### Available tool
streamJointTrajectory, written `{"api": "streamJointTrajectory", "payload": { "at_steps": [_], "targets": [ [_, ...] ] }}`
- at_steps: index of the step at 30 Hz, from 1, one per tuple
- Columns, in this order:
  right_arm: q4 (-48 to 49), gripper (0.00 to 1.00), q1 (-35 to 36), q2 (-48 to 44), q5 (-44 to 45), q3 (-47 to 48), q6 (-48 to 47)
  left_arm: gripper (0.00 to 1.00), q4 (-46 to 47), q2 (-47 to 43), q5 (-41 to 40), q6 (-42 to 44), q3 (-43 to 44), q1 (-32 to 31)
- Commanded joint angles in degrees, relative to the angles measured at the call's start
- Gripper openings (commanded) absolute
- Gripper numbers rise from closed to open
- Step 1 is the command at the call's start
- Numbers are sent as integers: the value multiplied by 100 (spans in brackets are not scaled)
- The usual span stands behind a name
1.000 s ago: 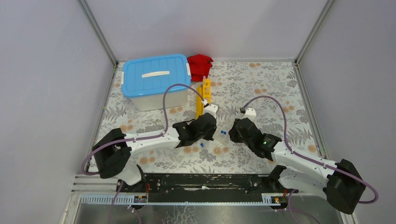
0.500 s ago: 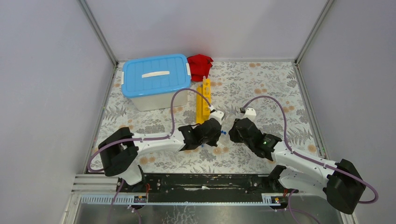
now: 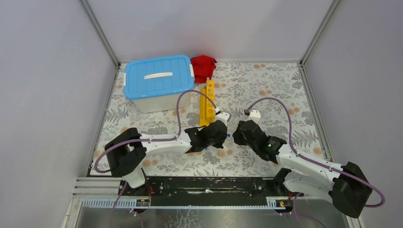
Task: Organize the chemistry lab equipment
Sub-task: Adjust the test tube in the slot of the test tube rack.
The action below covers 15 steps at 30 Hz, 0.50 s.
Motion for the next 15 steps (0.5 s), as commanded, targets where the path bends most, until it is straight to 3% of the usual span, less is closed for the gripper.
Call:
{"api": "streamJointTrajectory", "payload": {
  "at_steps": [1, 15],
  "targets": [
    [194, 21, 71, -100, 135, 17, -29, 14, 398, 35, -232, -77, 212, -19],
    [248, 21, 68, -48, 102, 13, -32, 14, 507, 72, -444, -111, 312, -8]
  ]
}}
